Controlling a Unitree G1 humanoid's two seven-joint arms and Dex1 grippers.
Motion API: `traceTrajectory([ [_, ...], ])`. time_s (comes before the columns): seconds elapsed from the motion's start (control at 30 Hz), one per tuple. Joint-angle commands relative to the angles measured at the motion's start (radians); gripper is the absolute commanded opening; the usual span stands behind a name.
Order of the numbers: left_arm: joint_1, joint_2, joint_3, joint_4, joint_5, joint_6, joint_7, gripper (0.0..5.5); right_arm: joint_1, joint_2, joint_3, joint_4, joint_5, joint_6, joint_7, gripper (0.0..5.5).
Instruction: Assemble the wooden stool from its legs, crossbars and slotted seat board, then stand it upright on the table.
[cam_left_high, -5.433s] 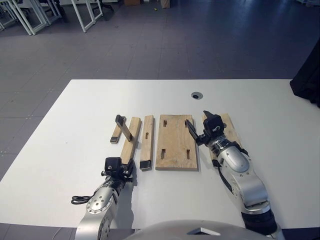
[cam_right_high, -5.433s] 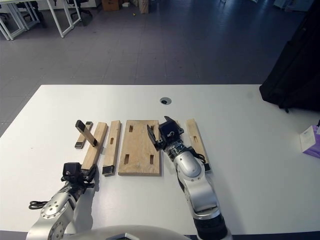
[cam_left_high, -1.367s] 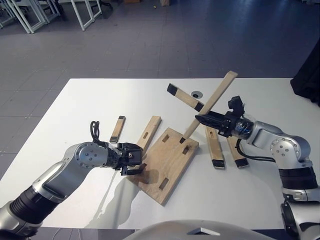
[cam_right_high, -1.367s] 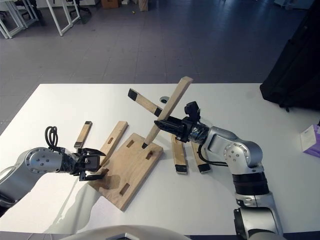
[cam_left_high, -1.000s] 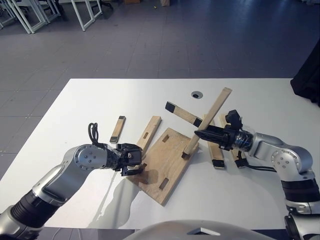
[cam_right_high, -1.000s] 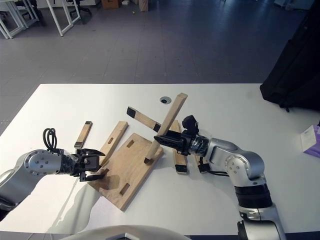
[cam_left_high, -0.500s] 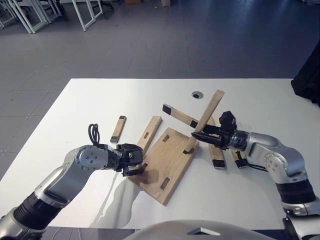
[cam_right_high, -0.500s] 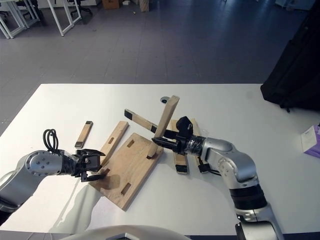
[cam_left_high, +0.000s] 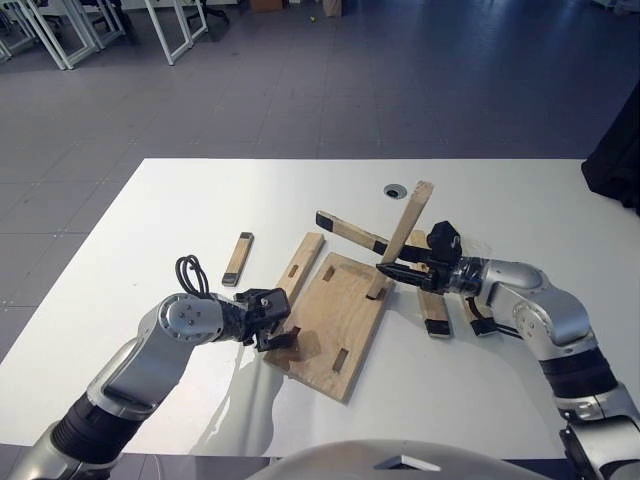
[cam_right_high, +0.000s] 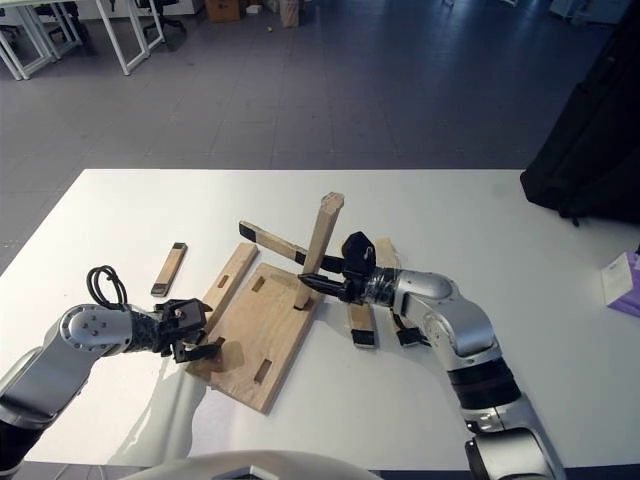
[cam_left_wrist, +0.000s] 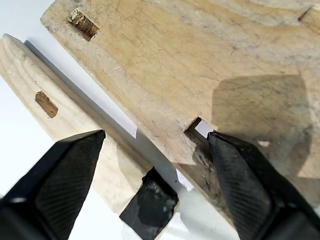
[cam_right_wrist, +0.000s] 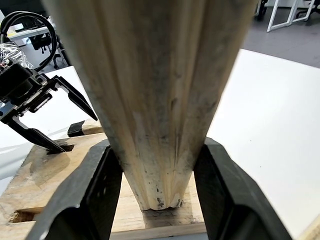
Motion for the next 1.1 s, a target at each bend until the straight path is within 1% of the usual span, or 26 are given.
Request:
traceTrajectory([
  [0.03,-0.024,-0.045,-0.029,-0.027,-0.048,-0.011,-0.009,3.8,-0.019,-0.011,-0.016,-0.006,0.031,0.134,-0.001,2.0],
  [0.13,-0.018,-0.05,-0.029,-0.027,-0.041,-0.008,-0.001,3.8,-0.061,-0.003,-0.058,-0.06,0.084,0.193,0.005,2.0],
  [0.23,-0.017,-0.053,-0.025,-0.026,-0.038,-0.006,0.004,3.8,-0.065,0.006,-0.071,-0.078,0.086,0.221,0.005,2.0],
  [0.3,-0.017,-0.054,-0.023,-0.021,-0.035,-0.007,0.006,3.8,-0.052,0.006,-0.071,-0.081,0.079,0.225,0.011,2.53],
  [0.4,-0.018,-0.052,-0.022,-0.02,-0.035,-0.005,0.011,3.8,-0.02,-0.011,-0.062,-0.101,0.071,0.226,0.031,3.06],
  [0.53,-0.013,-0.046,-0.02,-0.022,-0.033,-0.002,0.018,3.8,0.009,-0.064,-0.051,-0.099,0.024,0.227,0.032,3.75],
  [0.63,-0.003,-0.044,-0.017,-0.027,-0.036,0.004,0.029,3.8,0.027,-0.134,-0.055,-0.08,-0.03,0.214,0.036,3.75],
  [0.83,0.023,-0.045,-0.011,-0.044,-0.044,0.022,0.062,3.8,0.055,-0.244,-0.068,-0.117,-0.041,0.217,0.11,3.75],
  [0.9,0.03,-0.045,-0.009,-0.052,-0.046,0.032,0.074,3.8,0.067,-0.295,-0.106,-0.129,-0.049,0.222,0.111,3.75],
  [0.93,0.031,-0.046,-0.009,-0.054,-0.048,0.037,0.08,3.8,0.064,-0.304,-0.138,-0.125,-0.058,0.224,0.085,3.75],
  [1.0,0.045,-0.05,-0.007,-0.067,-0.052,0.05,0.096,3.8,-0.012,-0.241,-0.259,-0.079,-0.068,0.253,-0.076,3.44],
  [1.07,0.06,-0.054,-0.004,-0.079,-0.056,0.061,0.111,3.8,-0.143,-0.153,-0.381,-0.056,-0.079,0.261,-0.273,3.07],
  [1.1,0.068,-0.055,-0.003,-0.084,-0.058,0.066,0.118,3.8,-0.238,-0.087,-0.453,-0.053,-0.053,0.257,-0.383,2.89],
])
